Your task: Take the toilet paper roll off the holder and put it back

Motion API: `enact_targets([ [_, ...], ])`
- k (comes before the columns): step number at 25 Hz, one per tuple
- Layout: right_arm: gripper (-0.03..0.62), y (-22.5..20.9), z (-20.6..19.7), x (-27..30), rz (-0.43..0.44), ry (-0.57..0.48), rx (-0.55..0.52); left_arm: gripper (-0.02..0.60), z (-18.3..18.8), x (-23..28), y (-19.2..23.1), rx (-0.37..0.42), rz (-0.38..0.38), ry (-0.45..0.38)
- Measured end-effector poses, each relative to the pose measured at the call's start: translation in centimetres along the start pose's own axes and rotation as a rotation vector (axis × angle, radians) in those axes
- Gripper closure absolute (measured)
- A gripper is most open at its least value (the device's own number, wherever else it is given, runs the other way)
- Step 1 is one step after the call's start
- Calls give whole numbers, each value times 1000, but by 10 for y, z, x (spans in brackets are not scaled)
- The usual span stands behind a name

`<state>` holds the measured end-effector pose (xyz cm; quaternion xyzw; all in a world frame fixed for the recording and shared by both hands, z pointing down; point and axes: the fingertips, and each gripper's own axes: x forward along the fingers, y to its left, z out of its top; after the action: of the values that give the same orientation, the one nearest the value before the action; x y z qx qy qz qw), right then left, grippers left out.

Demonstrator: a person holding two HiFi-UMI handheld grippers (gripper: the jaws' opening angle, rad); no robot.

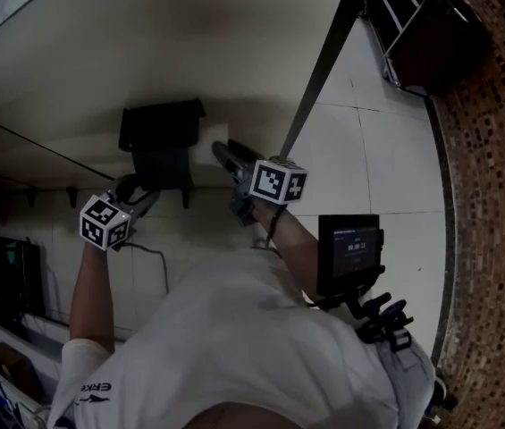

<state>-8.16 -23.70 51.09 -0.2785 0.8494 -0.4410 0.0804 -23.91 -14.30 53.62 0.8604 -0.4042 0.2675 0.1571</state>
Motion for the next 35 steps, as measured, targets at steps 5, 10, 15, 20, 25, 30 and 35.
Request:
enact_targets([
  [5, 425, -3, -11, 20, 0, 34, -15, 387, -2, 4, 4, -4, -7, 7],
  [10, 424, -4, -12, 36, 23, 67, -21, 387, -1, 10, 10, -5, -11, 13],
  [15, 424, 0, -13, 42, 49, 85, -37, 387, -1, 12, 8, -3, -15, 18],
  [20, 422, 11, -19, 49, 85, 114, -45, 387, 0, 9, 7, -2, -19, 22],
  [25, 421, 15, -25, 54, 97, 143, -83, 387, 0, 7, 6, -2, -23, 27],
  [30, 419, 18, -29, 58, 110, 162, -111, 387, -1, 5, 5, -3, -24, 31],
  [35, 418, 20, -32, 59, 121, 182, -131, 387, -2, 4, 5, -9, -24, 30],
])
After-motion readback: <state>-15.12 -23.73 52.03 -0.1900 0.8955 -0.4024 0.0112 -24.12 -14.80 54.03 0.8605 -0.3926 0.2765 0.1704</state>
